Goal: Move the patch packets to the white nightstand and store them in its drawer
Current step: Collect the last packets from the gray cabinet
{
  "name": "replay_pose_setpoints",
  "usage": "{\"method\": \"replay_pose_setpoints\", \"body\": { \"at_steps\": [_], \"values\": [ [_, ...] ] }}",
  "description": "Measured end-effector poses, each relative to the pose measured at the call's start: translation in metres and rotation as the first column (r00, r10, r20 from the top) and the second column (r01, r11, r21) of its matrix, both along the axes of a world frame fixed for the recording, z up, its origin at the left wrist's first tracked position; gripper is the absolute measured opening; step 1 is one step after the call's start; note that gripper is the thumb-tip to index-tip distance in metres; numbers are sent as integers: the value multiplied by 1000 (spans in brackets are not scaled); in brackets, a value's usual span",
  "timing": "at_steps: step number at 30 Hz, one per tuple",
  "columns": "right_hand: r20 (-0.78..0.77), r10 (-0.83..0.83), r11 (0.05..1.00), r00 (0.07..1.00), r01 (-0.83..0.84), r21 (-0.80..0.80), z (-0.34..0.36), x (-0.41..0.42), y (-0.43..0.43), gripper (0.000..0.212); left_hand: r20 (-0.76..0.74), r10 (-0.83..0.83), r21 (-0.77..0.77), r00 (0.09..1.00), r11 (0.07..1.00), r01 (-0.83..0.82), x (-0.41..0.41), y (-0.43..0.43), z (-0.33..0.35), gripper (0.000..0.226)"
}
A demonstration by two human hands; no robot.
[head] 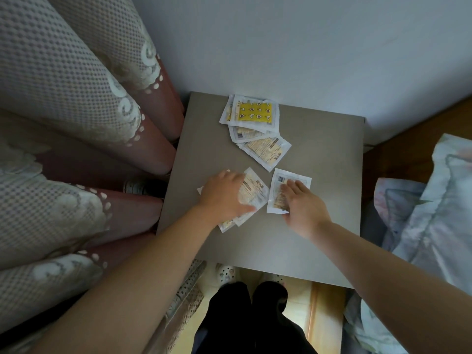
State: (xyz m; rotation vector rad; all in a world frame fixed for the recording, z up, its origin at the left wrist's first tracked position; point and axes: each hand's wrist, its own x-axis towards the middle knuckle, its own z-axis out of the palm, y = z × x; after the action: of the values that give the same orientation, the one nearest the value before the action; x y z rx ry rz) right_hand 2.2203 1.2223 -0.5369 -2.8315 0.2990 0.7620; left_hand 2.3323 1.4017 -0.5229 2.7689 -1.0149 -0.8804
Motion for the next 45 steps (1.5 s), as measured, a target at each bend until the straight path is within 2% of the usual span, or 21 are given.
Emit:
{"method": "replay_pose_setpoints", "body": {
  "at_steps": [1,3,5,8,11,16,19,22,24,26,27,29,31,35,37,39,40,41,43,45],
  "values": [
    [3,1,1000,1000,-1,-5,0,0,1,68,24,-44,81,999,996,42,-9,-2,-5,102],
    [3,-1,1000,1000,1,-11,-1,0,2,69,104,-62,147,993,988,46,-24,-8,-18,111],
    [-1,-5,1000,1000,5,-13,-2,0,1,69,203,-43,139,978,990,14,-29,-15,-25,94],
    [4,-5,1000,1000,5,-13,-1,0,0,67,322,-119,161,939,985,70,-27,-20,-23,63],
    [8,-15,1000,1000,15,-3,0,-1,0,65,323,-197,224,926,966,127,-26,-25,-21,48],
    [24,-48,999,999,47,17,1,0,0,61,303,-180,137,936,980,144,-23,-26,-15,39],
    [15,-56,998,998,56,17,0,0,-1,61,249,-76,4,966,997,77,-13,-22,-3,31],
    [33,-61,998,998,60,25,-1,-1,-2,58,135,92,-140,987,987,-73,4,-12,14,20],
    [52,-63,997,997,61,38,-3,-1,-3,58,-55,257,-213,965,941,-263,22,3,21,27],
    [64,-58,998,996,56,39,-4,-2,-3,58,-294,341,-184,893,897,-403,41,23,25,49],
    [70,-55,998,996,52,35,-5,-2,-4,58,-328,313,-137,891,918,-373,47,33,24,50],
    [83,-56,998,995,53,35,-6,-3,-4,58,-226,179,-1,957,983,-184,48,47,17,44],
    [76,-55,998,996,52,37,-8,-4,-3,60,-128,23,64,992,998,-15,39,57,6,52],
    [84,-30,999,996,28,22,-5,-4,-2,58,-56,-93,105,994,990,99,30,57,-3,89],
    [100,-12,1000,995,10,21,-3,-1,-1,50,6,-128,134,992,983,127,30,53,-4,88],
    [104,-135,984,985,121,128,5,7,-2,40,20,-102,137,995,986,99,31,48,-6,79],
    [91,-287,934,954,258,247,13,14,-2,34,21,-81,144,996,987,77,31,45,-7,76],
    [61,-462,822,885,402,403,20,21,-4,25,27,-52,149,998,988,47,32,41,-8,74],
    [-82,-717,486,692,581,653,33,35,-9,7,30,57,126,998,990,-60,32,36,-11,69],
    [-269,-789,154,553,601,784,39,50,-8,13,-9,247,53,969,968,-246,30,33,-15,62]
  ]
}}
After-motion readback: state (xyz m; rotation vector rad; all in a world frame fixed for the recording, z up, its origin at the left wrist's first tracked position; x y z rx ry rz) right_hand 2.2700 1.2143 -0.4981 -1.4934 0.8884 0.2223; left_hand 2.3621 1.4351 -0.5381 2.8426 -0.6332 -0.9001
